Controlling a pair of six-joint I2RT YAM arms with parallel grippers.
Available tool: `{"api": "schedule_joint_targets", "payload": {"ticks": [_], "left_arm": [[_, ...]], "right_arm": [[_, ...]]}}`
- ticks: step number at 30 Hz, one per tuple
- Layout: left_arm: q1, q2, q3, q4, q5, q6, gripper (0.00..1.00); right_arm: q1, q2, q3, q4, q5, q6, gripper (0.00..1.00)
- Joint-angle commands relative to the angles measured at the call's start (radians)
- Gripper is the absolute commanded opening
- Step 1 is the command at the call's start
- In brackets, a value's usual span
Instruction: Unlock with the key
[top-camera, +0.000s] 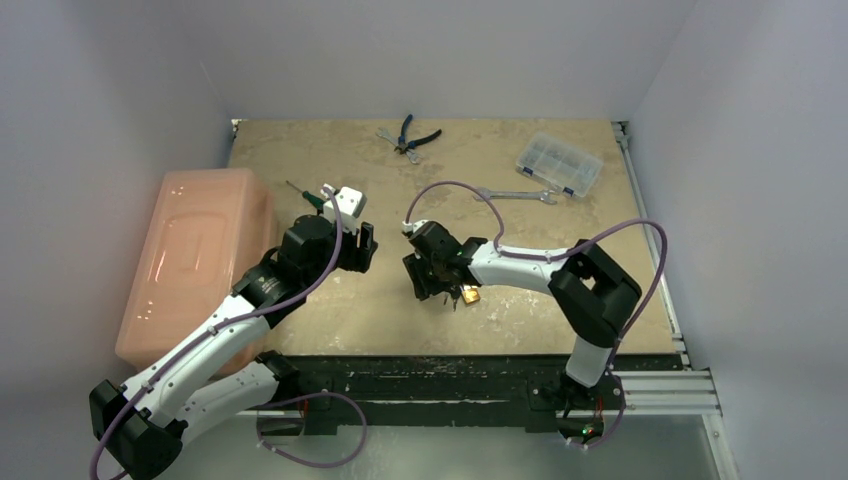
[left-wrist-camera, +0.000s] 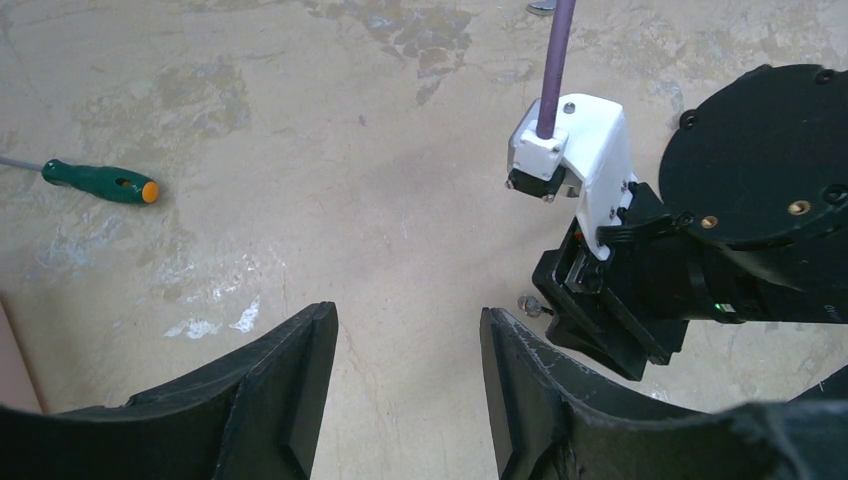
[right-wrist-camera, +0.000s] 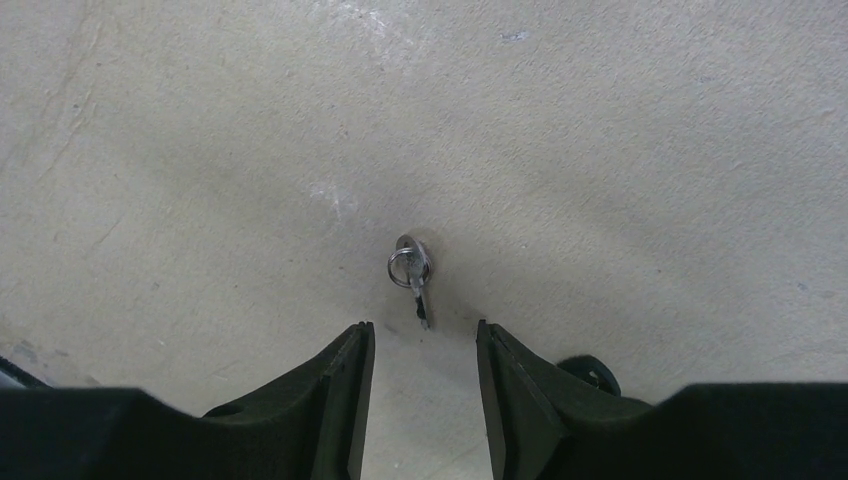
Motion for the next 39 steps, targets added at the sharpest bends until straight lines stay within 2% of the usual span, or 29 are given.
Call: {"api": "schedule_joint_targets", "payload": {"ticks": [1,8,13,14,20,25,29,34,39], "left_arm": [[-0.001,-0.005,0.042,0.006,-0.011,0.013,0.58],[-0.001,-0.008,0.04,0.006,-0.014,0.013,0.57],[-0.001,-0.008,0.04,0.008,-0.014,0.014,0.57],[-0.001,-0.008,0.04,0.008,-0.012,0.013,0.57],[-0.002,-0.007,0.038,0.012,0.015,0.015,0.57],[-0.001,-0.025,0.031,0.033,0.114,0.022,0.57],[-0.001,-0.034,0.026,0.056,0.234,0.028,0.58],[-0.001,-0.037,0.03,0.061,0.297,0.036,0.57],[-0.001,-0.055,0.023,0.084,0.418,0.04,0.57]], "right_arm": [[0.005,0.027,0.043,0.043,0.0,-0.015,0.47],[0.005,0.05,0.043,0.046,0.012,-0.017,0.3],[0.005,0.052,0.031,0.049,0.011,-0.019,0.02],[0.005,0.048,0.027,0.05,0.01,-0.021,0.0],[0.005,-0.002,0.006,0.065,0.0,-0.043,0.0],[0.005,-0.1,-0.008,0.047,-0.029,-0.106,0.0],[0.005,-0.194,-0.01,0.01,-0.104,-0.157,0.0],[0.005,-0.323,-0.021,-0.009,-0.224,-0.187,0.0],[0.005,-0.416,-0.018,-0.048,-0.298,-0.211,0.0]]}}
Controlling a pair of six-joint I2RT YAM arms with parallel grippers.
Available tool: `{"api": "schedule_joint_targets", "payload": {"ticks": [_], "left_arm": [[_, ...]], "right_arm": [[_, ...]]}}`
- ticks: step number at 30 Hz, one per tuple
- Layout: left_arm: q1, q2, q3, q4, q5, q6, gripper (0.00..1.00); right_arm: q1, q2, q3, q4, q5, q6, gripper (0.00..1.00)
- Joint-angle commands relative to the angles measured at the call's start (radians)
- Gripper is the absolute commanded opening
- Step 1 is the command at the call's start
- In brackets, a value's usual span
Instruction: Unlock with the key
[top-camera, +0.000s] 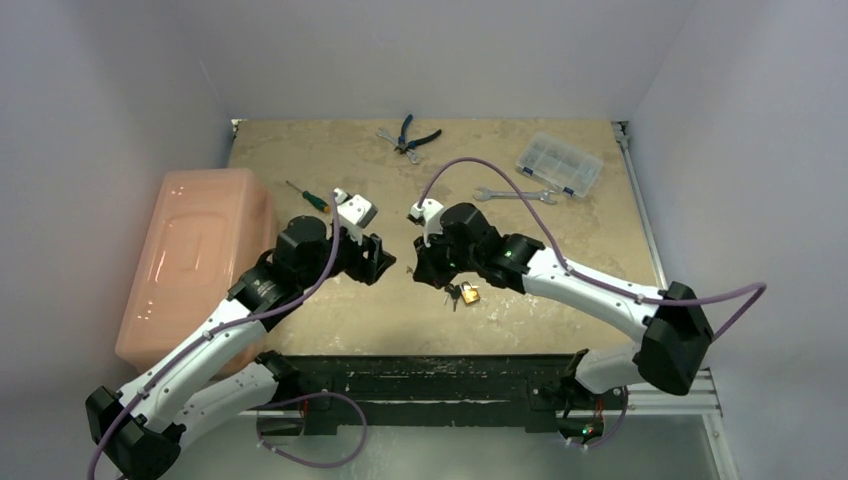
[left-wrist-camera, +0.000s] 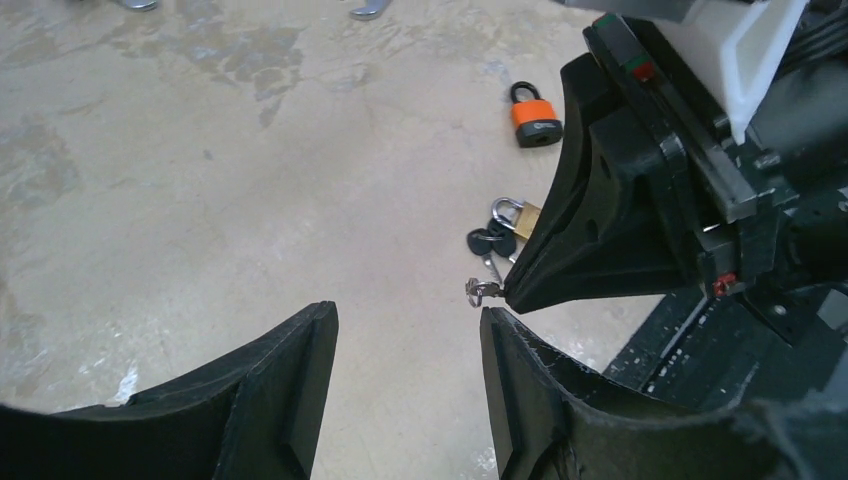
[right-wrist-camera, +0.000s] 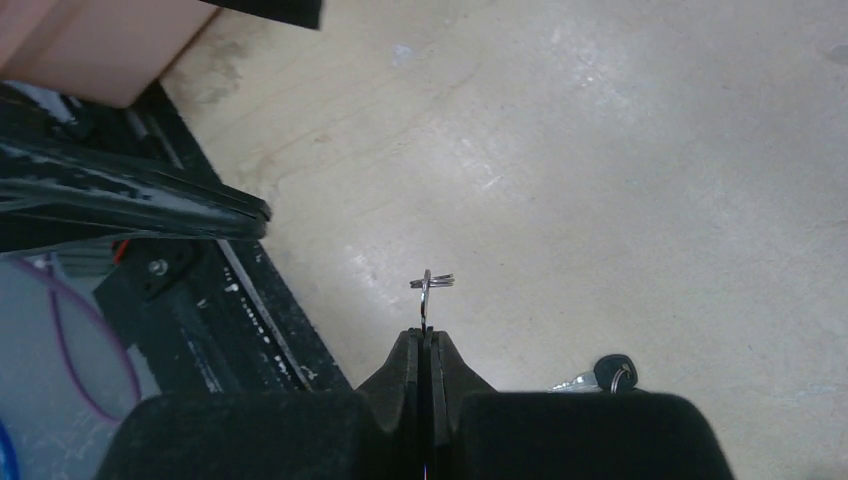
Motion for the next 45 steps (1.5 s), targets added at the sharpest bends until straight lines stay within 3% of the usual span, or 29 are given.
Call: {"api": "schedule_joint_targets", "payload": {"ticks": [1,18,45], "left_arm": [[-0.001,-0.032,0.023,0.065,0.165,0.02,0.58],[-0.002,-0.007,-0.001,0.14,0.52,0.01,0.51],[-0.003,0.043,-0.02,0.187,0.608,-0.036,0.34]], "right_arm": [[0.005,-0.085,-0.007,-0.048,-0.12,-0.055,0.0],[0.005,-0.244,-0.041,-0.049,-0.292,-0.107,0.0],[0.005,-0.293,-0.048,-0.007,-0.339,-0.09,0.0]]}}
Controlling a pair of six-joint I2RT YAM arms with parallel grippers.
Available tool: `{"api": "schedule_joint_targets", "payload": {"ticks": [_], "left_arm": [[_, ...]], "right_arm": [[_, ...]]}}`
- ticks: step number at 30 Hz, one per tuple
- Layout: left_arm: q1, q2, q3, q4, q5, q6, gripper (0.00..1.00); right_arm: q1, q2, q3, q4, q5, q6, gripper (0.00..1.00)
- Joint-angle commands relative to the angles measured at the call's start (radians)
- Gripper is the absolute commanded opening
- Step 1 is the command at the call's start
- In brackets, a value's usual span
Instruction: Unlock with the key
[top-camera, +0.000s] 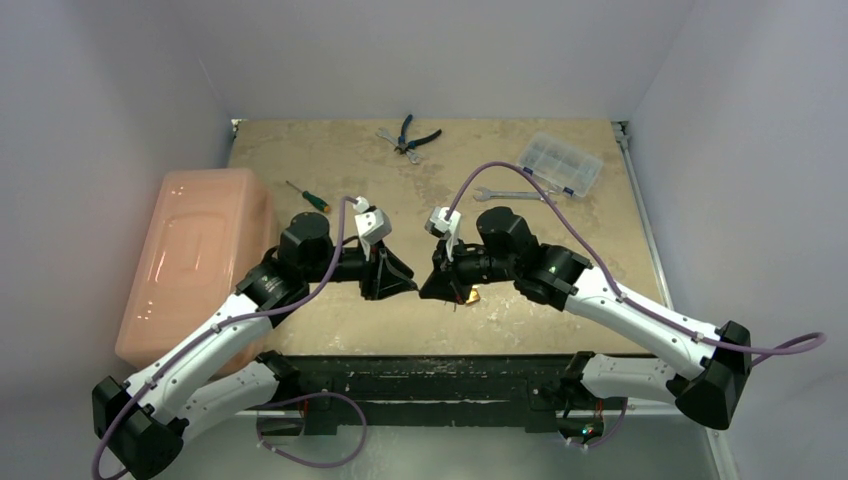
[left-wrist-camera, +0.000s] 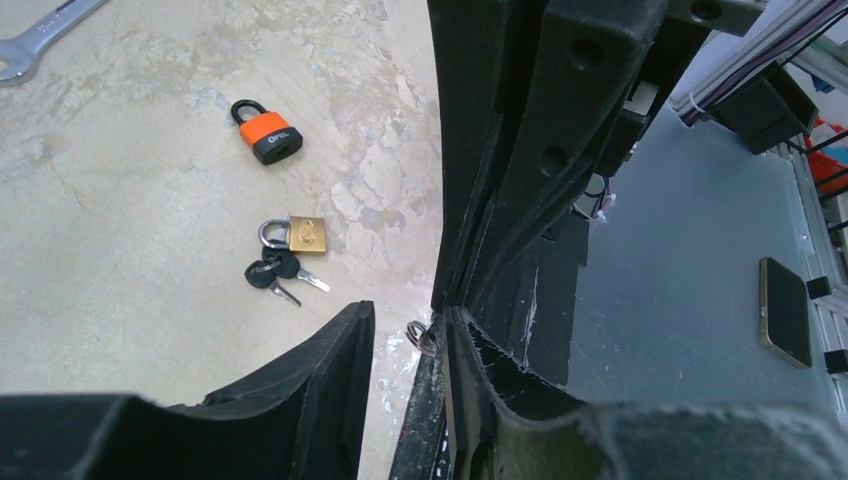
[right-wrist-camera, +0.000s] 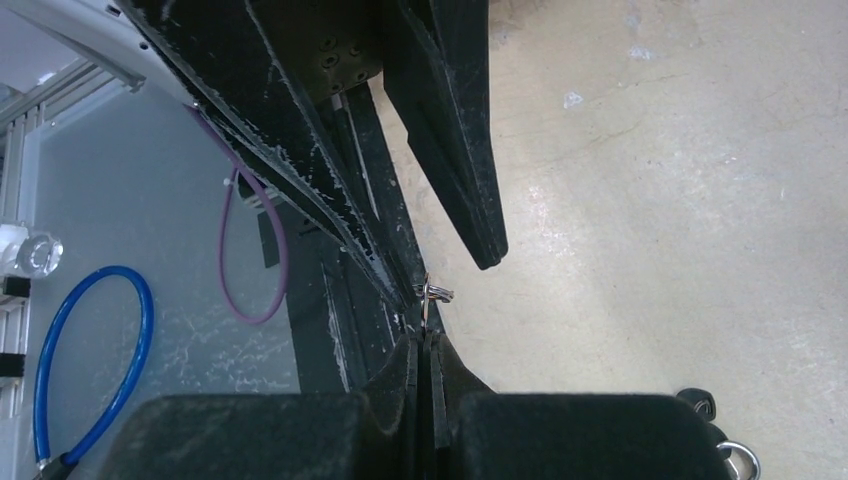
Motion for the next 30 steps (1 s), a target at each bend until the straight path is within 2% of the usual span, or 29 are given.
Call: {"api": "schedule_joint_targets", "payload": {"ticks": [1,9,10,11,12,13,14,15,16,17,20,23,28,30], "left_arm": [[-0.003,0.004,-0.012,0.054,0.029,-0.016,0.32],[-0.002,0.006,-0.015,0.057,0.032,-0.023,0.27],[-0.003,0.006,-0.014,0.057,0.032,-0.022,0.23],[-0.003,0.004,-0.011,0.056,0.035,-0.024,0.14],[-0.003,0.0,-0.011,0.055,0.034,-0.022,0.01],[-0.003,-0.007,-0.011,0.052,0.018,-0.021,0.0],[-0.004,-0.01,-0.011,0.045,-0.003,-0.02,0.0],[-0.004,-0.014,-0.008,0.033,-0.029,-0.018,0.0],[-0.003,-0.014,-0.003,0.022,-0.049,-0.013,0.0],[-0.002,-0.015,0.003,0.007,-0.066,-0.007,0.0],[-0.003,-0.026,0.012,-0.007,-0.105,0.002,0.0],[-0.002,-0.04,0.017,-0.021,-0.159,0.005,0.0],[-0.002,-0.056,0.024,-0.043,-0.229,0.015,0.0],[-0.001,-0.066,0.023,-0.045,-0.251,0.016,0.0]], "right_arm": [[0.005,-0.019,-0.003,0.05,-0.039,0.004,0.0],[0.005,-0.025,-0.005,0.082,-0.04,0.024,0.0],[0.005,-0.024,-0.004,0.082,-0.042,0.026,0.0],[0.005,-0.023,-0.004,0.083,-0.045,0.028,0.0],[0.005,-0.023,-0.004,0.086,-0.047,0.03,0.0],[0.005,-0.022,-0.004,0.09,-0.048,0.035,0.0],[0.005,-0.021,-0.001,0.089,-0.044,0.038,0.03],[0.005,-0.021,0.004,0.083,-0.034,0.04,0.18],[0.005,-0.021,0.01,0.08,-0.028,0.046,0.38],[0.005,-0.024,0.016,0.083,-0.024,0.059,0.51],[0.005,-0.045,0.02,0.088,0.068,0.107,0.72],[0.003,-0.064,0.031,0.06,0.218,0.139,0.8],[-0.002,-0.072,0.034,-0.019,0.567,0.212,0.89],[-0.01,-0.056,0.035,-0.056,0.625,0.224,0.91]]}}
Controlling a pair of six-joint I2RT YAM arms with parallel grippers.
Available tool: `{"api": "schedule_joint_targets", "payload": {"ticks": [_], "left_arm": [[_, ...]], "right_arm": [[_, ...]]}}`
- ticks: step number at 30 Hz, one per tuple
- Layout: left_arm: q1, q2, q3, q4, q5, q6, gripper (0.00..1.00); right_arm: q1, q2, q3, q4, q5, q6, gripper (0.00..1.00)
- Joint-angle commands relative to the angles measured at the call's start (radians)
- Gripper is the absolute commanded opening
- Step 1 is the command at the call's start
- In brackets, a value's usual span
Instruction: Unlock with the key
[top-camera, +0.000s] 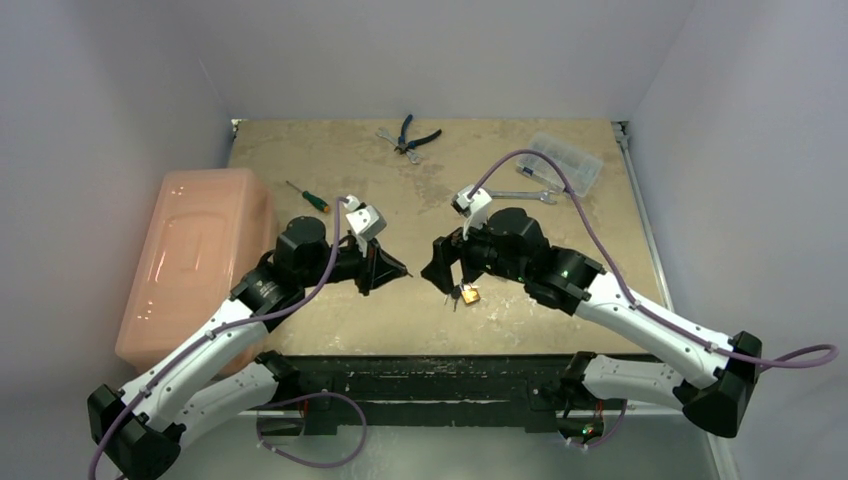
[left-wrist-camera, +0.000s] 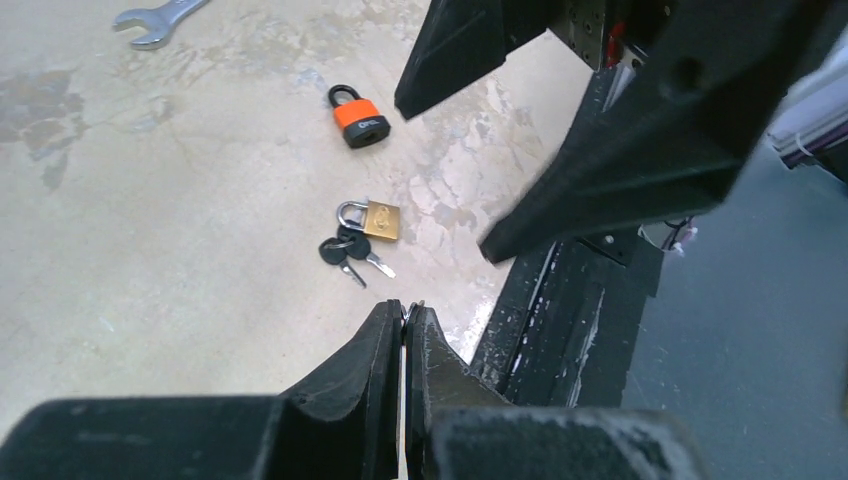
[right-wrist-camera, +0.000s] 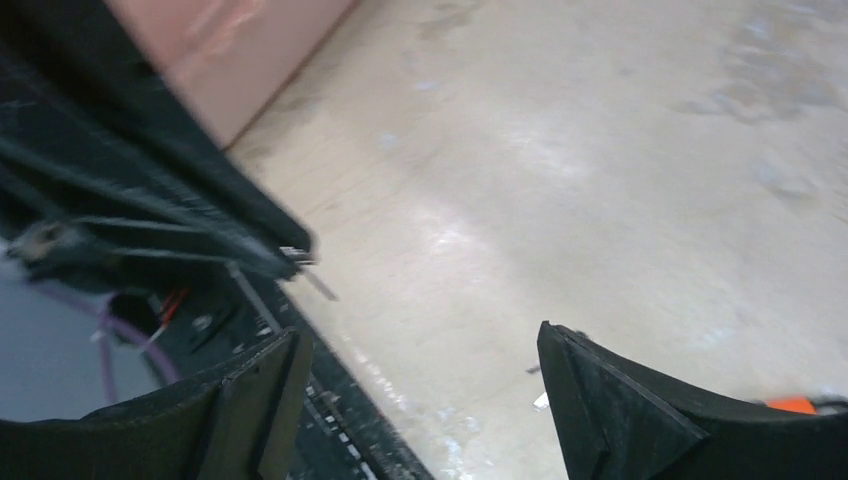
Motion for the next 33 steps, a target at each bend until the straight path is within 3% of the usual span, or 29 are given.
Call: {"api": "schedule_joint_targets", "payload": {"ticks": [1,9,21,25,33], "left_arm": [[0.0,-0.032,0.036,-0.001,-0.078,0.021,0.0],[0.0,-0.04,0.039,-0.012,-0.126,0.022,0.0],[0.0,-0.044,0.038,-0.022,-0.162,0.024,0.0],[0.0,-0.043,0.036,-0.022,-0.163,0.024,0.0],[0.0,-0.038,0.038,-0.021,-0.165,0.024,0.0]], "right_arm": [[-0.019,0.012,0.039,-0.086,0.274,0.069,0.91],[-0.038,0.23,0.05,-0.241,0.359,0.121,0.88],[-0.052,0.476,0.049,-0.23,0.429,0.136,0.73],[-0.068,0.519,0.035,-0.216,0.415,0.135,0.67],[-0.105,0.495,0.007,-0.174,0.369,0.129,0.66]]}}
